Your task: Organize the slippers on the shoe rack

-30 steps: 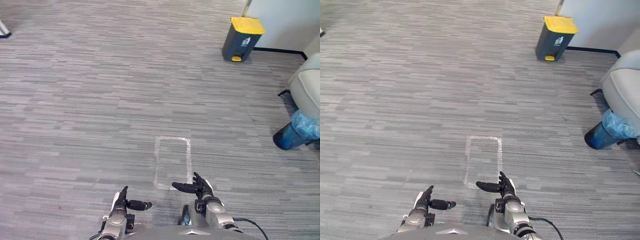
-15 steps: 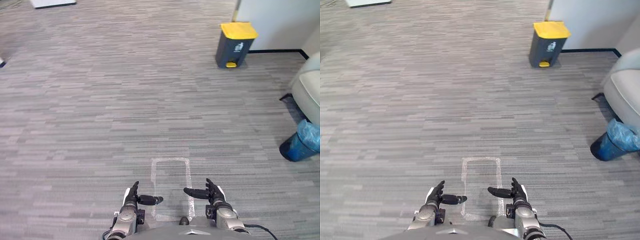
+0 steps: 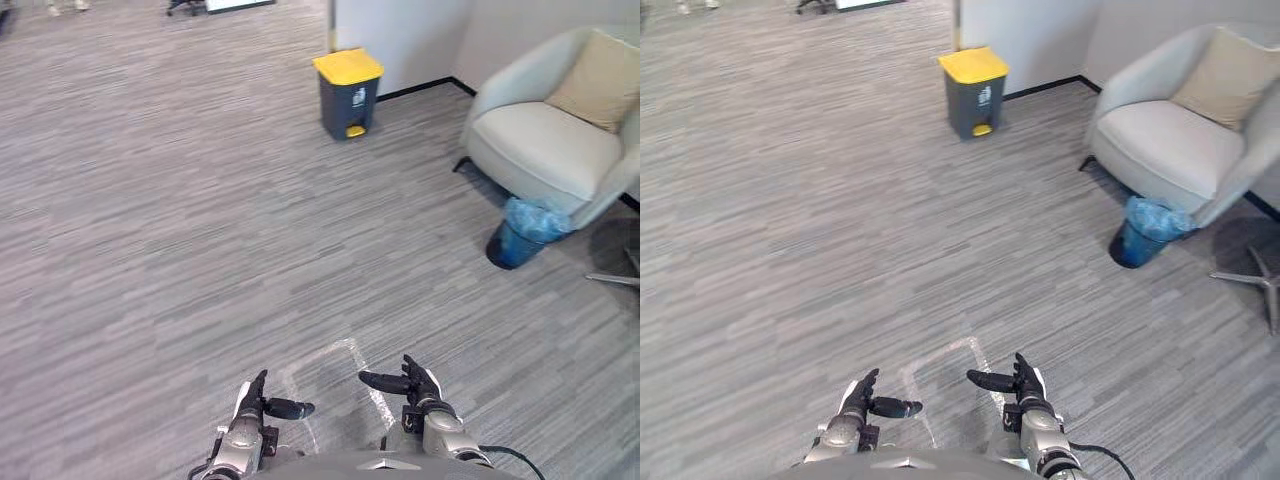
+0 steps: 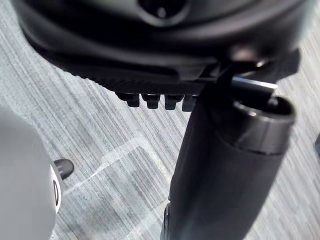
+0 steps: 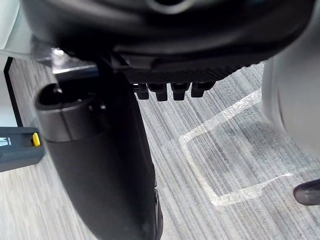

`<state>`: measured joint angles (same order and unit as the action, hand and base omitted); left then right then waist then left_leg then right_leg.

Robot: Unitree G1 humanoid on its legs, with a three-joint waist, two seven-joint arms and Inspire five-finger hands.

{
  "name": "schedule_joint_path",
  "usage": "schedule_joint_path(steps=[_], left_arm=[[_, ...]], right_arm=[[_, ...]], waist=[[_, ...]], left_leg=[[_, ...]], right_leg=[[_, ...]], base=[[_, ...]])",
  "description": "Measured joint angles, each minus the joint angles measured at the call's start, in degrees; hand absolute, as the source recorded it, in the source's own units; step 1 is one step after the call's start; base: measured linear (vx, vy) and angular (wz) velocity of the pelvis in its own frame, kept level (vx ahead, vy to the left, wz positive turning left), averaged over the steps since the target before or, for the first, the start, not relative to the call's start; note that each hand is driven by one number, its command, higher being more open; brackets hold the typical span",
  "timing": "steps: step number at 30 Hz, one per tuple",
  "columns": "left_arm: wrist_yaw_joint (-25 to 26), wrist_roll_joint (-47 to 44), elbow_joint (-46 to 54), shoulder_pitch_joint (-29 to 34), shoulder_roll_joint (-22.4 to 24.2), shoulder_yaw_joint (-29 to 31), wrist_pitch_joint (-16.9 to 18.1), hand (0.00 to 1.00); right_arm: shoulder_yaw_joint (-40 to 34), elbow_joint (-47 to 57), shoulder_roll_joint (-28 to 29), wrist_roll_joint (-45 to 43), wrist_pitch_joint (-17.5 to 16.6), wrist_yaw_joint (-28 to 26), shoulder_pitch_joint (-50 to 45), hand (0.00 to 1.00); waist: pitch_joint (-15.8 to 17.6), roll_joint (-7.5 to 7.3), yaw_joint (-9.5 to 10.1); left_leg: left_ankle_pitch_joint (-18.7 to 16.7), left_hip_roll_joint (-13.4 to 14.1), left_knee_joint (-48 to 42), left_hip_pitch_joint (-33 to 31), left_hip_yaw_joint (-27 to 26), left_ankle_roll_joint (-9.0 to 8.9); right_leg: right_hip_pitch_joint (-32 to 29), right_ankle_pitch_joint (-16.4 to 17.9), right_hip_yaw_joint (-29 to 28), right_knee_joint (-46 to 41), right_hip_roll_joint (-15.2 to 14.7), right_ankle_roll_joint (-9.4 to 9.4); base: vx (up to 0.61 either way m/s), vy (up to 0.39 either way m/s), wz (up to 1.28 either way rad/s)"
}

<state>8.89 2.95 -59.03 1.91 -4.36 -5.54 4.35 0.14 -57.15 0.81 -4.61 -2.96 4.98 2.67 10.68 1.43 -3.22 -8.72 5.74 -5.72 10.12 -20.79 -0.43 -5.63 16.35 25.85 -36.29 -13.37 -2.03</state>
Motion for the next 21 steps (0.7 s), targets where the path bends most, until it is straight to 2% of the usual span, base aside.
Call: schedule_joint_path(steps=[2,3,4,5,7,9,10,11,12,13,14,15,16,17,18,19,20,21], left_arm=[[-0.2,-0.1,-0.3,-0.1,-0.2,0.1,-0.1,1.00],[-0.3,-0.1,-0.3,-0.1,-0.6,0.2,-0.1,1.00],[-0.3,-0.1,-1.2,-0.3,-0.2,0.2,-0.2,1.00],[-0.7,0.0,-1.6,-0.5,0.9,0.2,-0.4,1.00],[-1.3,0.2,-1.5,-0.9,2.5,-0.2,-0.3,1.00],[-1.8,0.7,-0.8,-1.2,2.6,-0.3,0.0,1.00],[-1.9,1.0,-0.8,-1.3,2.5,-0.3,0.0,1.00],[-1.9,1.1,-0.6,-1.4,2.4,-0.2,0.0,1.00],[-1.9,1.2,0.0,-1.4,2.5,0.2,0.1,1.00],[-1.9,1.2,0.2,-1.3,2.5,0.2,0.0,1.00],[-1.9,1.2,1.0,-1.2,2.5,0.3,0.1,1.00],[-1.9,1.2,1.7,-1.2,2.2,0.3,0.1,1.00],[-1.9,1.2,1.9,-1.2,2.0,0.2,0.2,1.00],[-1.8,1.1,2.6,-1.2,2.0,0.2,0.3,1.00],[-1.7,1.1,2.8,-1.2,2.2,0.1,0.7,1.00],[-1.7,1.1,2.7,-1.0,2.9,0.2,0.8,1.00],[-1.8,1.0,2.4,-1.8,3.0,0.2,0.6,1.00],[-1.4,1.0,1.6,-2.4,2.0,0.2,0.7,1.00]], right_arm=[[0.0,0.0,0.2,0.0,0.0,0.0,0.2,1.00],[0.0,0.0,0.3,0.0,0.0,0.0,0.1,1.00],[-0.1,0.1,-0.2,0.1,0.2,0.0,0.5,1.00],[-0.3,0.1,-1.3,0.1,-0.2,0.1,0.7,1.00],[-1.5,0.0,-2.5,0.0,-0.1,0.4,0.2,1.00],[-1.8,0.0,-3.0,0.0,-0.1,0.4,-1.2,1.00],[-1.7,-0.3,-3.0,-0.1,-0.1,0.4,-1.5,1.00],[-1.7,-0.6,-3.2,-0.1,-0.1,0.5,-1.7,1.00],[-1.3,-1.1,-3.4,-0.1,-0.1,0.6,-1.7,1.00],[-1.3,-1.2,-3.5,-0.1,-0.1,0.6,-1.6,1.00],[-1.3,-1.2,-3.5,-0.2,0.0,0.7,-1.6,1.00],[-1.3,-1.4,-3.5,-0.2,0.1,0.7,-1.5,1.00],[-1.4,-1.6,-3.5,-0.2,0.1,0.8,-1.5,1.00],[-1.5,-1.9,-3.4,-0.2,0.1,1.1,-1.4,1.00],[-1.8,-2.1,-3.6,-0.2,0.1,1.3,-1.4,1.00],[-1.8,-1.8,-4.4,-0.2,0.0,1.5,-1.5,1.00],[-1.9,-2.2,-4.6,-0.2,0.0,1.6,-1.3,1.00],[-1.8,-2.0,-3.8,-0.5,0.0,1.8,-1.8,1.00]], waist=[[0.1,-0.06,0.04],[0.0,-1.21,0.20],[0.6,0.19,0.08],[0.8,2.10,-0.24],[0.5,2.87,-0.44],[0.0,1.08,-0.46],[-0.1,0.66,-0.39],[-0.2,0.58,-0.27],[0.1,0.18,0.50],[0.1,0.26,0.63],[0.1,0.51,1.19],[0.6,-0.21,1.58],[0.9,-0.64,1.71],[1.1,-1.22,1.82],[1.0,-0.73,1.89],[0.6,1.75,2.04],[0.9,1.13,2.17],[0.8,-0.62,2.11]], left_leg=[[-0.1,0.6,0.2,0.4,-1.7,-0.52],[-0.8,-0.1,0.2,1.2,-3.1,-1.92],[-1.6,0.6,0.2,2.2,-3.5,-3.15],[-1.9,2.2,0.0,3.0,-3.9,-3.54],[-1.4,3.7,-1.7,4.0,-3.7,-3.81],[-0.6,5.9,-9.6,2.3,-3.7,-5.23],[-0.5,7.2,-15.2,0.5,-3.8,-5.34],[0.4,9.0,-22.9,-1.7,-3.9,-6.93],[-2.3,9.7,-29.4,-4.3,-2.6,-7.74],[-3.5,9.5,-30.2,-4.7,-2.0,-7.72],[-7.2,8.2,-31.5,-6.2,-0.1,-6.90],[-10.2,5.6,-30.9,-8.3,2.4,-5.37],[-10.9,3.9,-29.6,-9.6,4.1,-4.72],[-11.0,1.1,-24.8,-12.2,7.7,-4.37],[-8.4,-0.4,-16.0,-14.2,13.0,-4.44],[3.2,0.2,-10.0,-15.2,17.3,-3.80],[1.7,-0.1,-11.5,-14.5,16.6,-3.32],[1.8,-2.0,-12.2,-14.3,18.6,-3.64]], right_leg=[[-1.4,-0.6,6.6,5.2,-0.3,0.54],[-1.5,-5.8,7.4,11.9,0.7,3.01],[-0.8,-5.5,7.0,11.5,1.6,3.47],[0.4,-5.5,6.4,13.0,3.9,3.89],[3.2,-5.5,6.2,16.4,6.2,3.87],[6.6,-5.8,5.4,21.5,8.4,3.48],[7.8,-6.3,4.6,23.5,9.2,3.58],[9.2,-7.0,2.8,25.8,10.2,3.61],[10.4,-7.3,-0.3,27.5,10.6,3.63],[10.6,-7.4,-1.2,27.8,10.6,3.70],[11.2,-7.5,-4.1,28.0,10.3,3.66],[12.2,-7.5,-7.9,28.0,9.2,3.58],[12.7,-7.6,-9.6,27.9,8.4,3.56],[12.8,-7.6,-12.3,27.2,7.0,3.39],[12.8,-7.7,-14.8,27.1,6.7,1.66],[12.8,-6.9,-17.3,27.3,8.4,-0.87],[13.1,-6.3,-18.6,27.4,7.6,-1.94],[12.4,-6.5,-21.4,27.7,7.0,-2.79]], base=[[0.21,-0.134,-0.61],[0.22,-0.162,-0.65],[0.21,-0.149,-0.72],[0.20,-0.176,-0.52],[0.27,-0.243,-0.29],[0.28,-0.202,-0.22],[0.26,-0.132,-0.51],[0.27,-0.058,-0.90],[0.23,0.015,-0.89],[0.22,0.094,-1.16],[0.22,0.176,-1.35],[0.18,0.152,-1.52],[0.16,0.181,-1.47],[0.11,0.158,-1.28],[0.18,0.249,-1.41],[0.17,0.220,-1.09],[0.19,0.210,-0.83],[0.17,0.141,-0.43]])
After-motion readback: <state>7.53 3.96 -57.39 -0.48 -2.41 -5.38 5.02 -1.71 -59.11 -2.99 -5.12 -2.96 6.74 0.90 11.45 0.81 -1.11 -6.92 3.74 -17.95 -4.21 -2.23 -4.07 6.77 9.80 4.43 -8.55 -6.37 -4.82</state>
